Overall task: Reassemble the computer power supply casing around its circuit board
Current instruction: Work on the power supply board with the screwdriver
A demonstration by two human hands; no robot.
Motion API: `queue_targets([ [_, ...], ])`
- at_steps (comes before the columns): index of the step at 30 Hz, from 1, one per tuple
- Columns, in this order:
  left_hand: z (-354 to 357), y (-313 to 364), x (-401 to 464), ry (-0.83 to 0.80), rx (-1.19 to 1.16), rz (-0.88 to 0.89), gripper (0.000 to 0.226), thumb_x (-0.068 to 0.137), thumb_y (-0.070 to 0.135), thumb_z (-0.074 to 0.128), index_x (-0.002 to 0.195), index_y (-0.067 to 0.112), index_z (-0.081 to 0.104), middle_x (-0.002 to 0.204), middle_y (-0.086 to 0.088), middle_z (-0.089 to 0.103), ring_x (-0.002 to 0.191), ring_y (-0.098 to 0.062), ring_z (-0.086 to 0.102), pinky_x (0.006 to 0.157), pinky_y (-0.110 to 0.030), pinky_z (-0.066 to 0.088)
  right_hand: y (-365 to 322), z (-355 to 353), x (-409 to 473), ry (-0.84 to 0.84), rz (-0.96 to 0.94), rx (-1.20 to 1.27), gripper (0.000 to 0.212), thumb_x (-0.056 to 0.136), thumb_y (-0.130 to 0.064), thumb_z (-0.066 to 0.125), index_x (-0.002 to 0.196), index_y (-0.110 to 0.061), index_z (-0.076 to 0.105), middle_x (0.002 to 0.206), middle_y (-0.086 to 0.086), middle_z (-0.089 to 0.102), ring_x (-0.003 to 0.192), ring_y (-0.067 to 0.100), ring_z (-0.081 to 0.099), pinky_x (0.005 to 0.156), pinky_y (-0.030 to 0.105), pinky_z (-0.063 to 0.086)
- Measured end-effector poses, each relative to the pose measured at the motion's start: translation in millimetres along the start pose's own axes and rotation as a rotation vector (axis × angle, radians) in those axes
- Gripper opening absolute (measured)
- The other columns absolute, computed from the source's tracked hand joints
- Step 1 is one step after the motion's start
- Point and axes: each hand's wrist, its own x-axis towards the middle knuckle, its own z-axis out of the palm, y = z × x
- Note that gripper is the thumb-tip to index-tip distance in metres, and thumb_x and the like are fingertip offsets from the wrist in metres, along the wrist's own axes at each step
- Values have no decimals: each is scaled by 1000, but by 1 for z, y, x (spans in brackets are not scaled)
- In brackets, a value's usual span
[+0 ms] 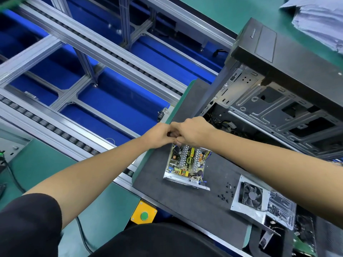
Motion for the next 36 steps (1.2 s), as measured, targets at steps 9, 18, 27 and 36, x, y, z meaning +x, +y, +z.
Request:
queue_targets([
  [9, -1, -5, -10, -33, -35, 56, 41, 91, 9, 72, 99, 49, 71, 87, 31, 72, 86, 9, 66, 84, -23, 52, 4, -6, 5, -14, -292, -175, 30, 100, -44, 43, 127, -32, 48, 78, 3, 65, 60, 29, 49, 53, 32, 33],
  [18, 7, 2, -8, 80, -64, 9, 22, 80, 28, 81, 83, 45, 67, 80, 9, 73, 74, -11, 66, 72, -38, 54, -12, -3, 1, -94, 176, 184, 26, 90, -33, 56, 101, -21, 35, 78, -1, 55, 75, 31, 60, 55, 33, 35],
  [27, -2, 2, -9, -16, -62, -20, 30, 78, 29, 87, 82, 51, 67, 78, 26, 71, 75, 6, 63, 74, -25, 49, -7, -6, 5, -56, -47, -18, 31, 96, -33, 52, 126, -26, 50, 75, 3, 56, 66, 29, 54, 50, 30, 26],
  [36, -2, 4, -5, -70, -40, -38, 21, 89, 9, 74, 82, 29, 76, 81, 11, 76, 81, -4, 66, 83, -33, 53, 7, -8, 2, -94, -384, -253, 20, 101, -39, 39, 111, -23, 37, 81, 2, 62, 58, 32, 54, 51, 32, 34],
])
